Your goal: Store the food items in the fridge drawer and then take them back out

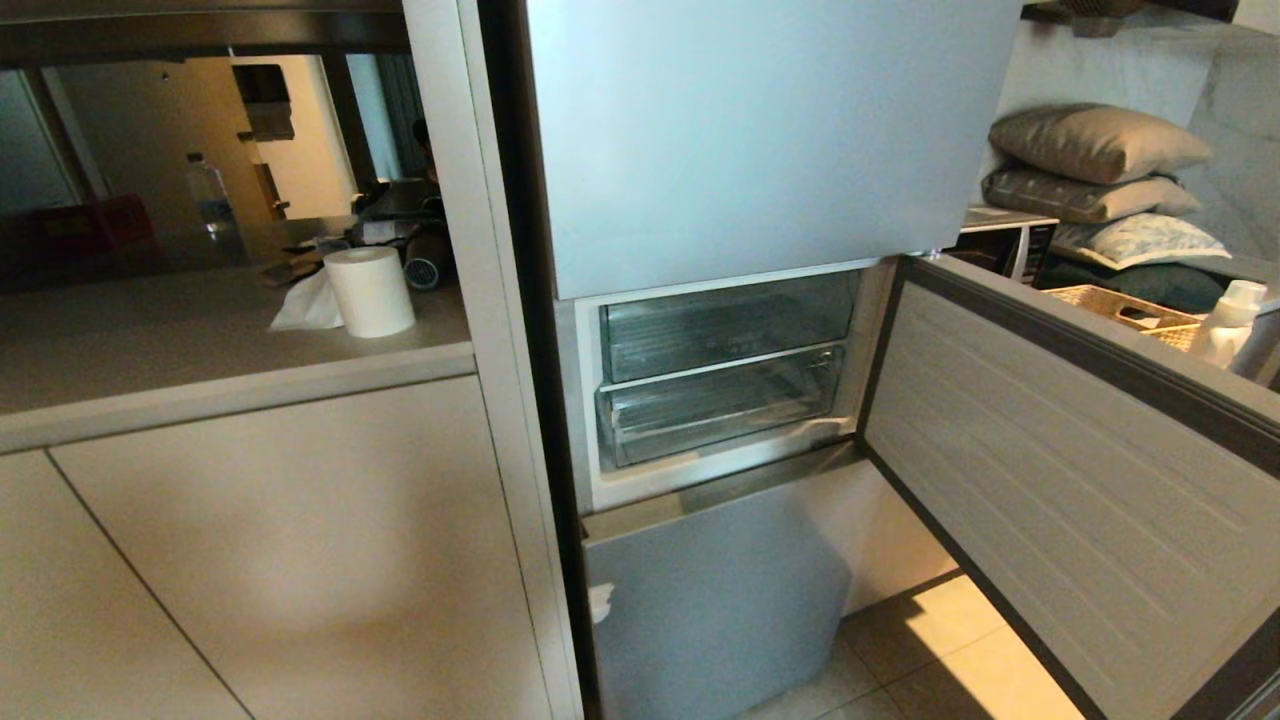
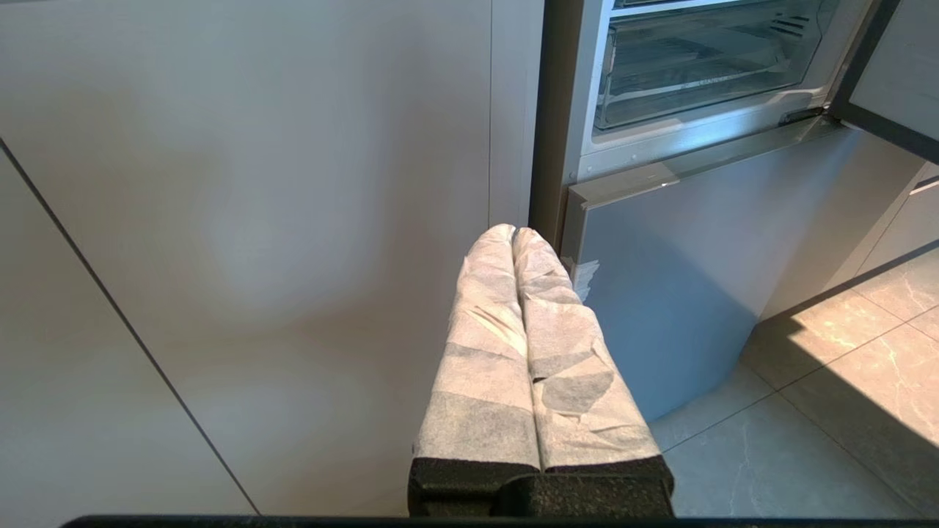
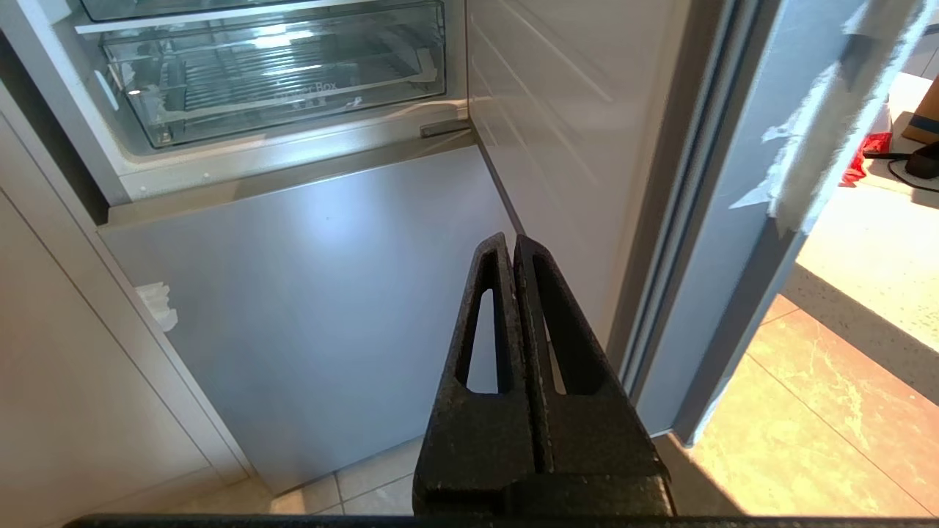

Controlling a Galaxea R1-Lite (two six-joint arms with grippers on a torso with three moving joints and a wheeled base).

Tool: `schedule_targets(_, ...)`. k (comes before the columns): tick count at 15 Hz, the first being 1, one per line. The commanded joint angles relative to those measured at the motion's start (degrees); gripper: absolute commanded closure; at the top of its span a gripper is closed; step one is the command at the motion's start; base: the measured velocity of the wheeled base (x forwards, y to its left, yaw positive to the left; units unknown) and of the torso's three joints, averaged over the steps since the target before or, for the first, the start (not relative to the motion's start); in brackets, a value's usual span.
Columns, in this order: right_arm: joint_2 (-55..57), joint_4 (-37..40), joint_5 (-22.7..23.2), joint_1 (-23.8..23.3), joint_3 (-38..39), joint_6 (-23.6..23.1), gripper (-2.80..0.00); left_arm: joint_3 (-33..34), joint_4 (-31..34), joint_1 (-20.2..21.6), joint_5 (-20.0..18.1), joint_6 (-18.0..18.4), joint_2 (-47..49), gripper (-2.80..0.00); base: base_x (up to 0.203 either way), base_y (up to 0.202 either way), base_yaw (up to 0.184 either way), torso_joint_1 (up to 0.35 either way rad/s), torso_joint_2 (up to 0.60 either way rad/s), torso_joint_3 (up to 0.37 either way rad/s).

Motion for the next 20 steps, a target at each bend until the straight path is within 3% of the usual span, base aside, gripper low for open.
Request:
schedule_targets(1, 0.1, 0.0, 0.0, 0.1, 0.0, 0.0, 0.0, 0.1, 0.0, 0.0, 0.0, 0.0, -0.1, 0.0, 0.0, 0.0, 0.0, 0.0, 0.0, 0.0)
schedule_targets(5, 1.1, 1.8, -0.2, 0.0, -3.5, -0.3, 0.0, 0.1, 0.0, 0.0, 0.0, 0.0, -0.1, 0.0, 0.0, 0.0, 0.0, 0.0, 0.0, 0.0)
schedule_targets(10, 21.1, 6.1, -1.0, 0.0, -15.0, 5.2, 0.0, 0.1, 0.0, 0.0, 0.0, 0.0, -0.1, 0.0, 0.0, 0.0, 0.0, 0.0, 0.0, 0.0)
schedule_targets(15, 44.2, -6.0, -2.3, -0.6, -19.1, 7.1, 0.0, 0.1, 0.0, 0.0, 0.0, 0.0, -0.1, 0.0, 0.0, 0.0, 0.0, 0.0, 0.0, 0.0)
schedule_targets(20, 60.7, -19.4, -9.2, -2.4, -22.1, 7.5, 0.0, 0.1, 0.0, 0.0, 0.0, 0.0, -0.1, 0.0, 0.0, 0.0, 0.0, 0.0, 0.0, 0.0)
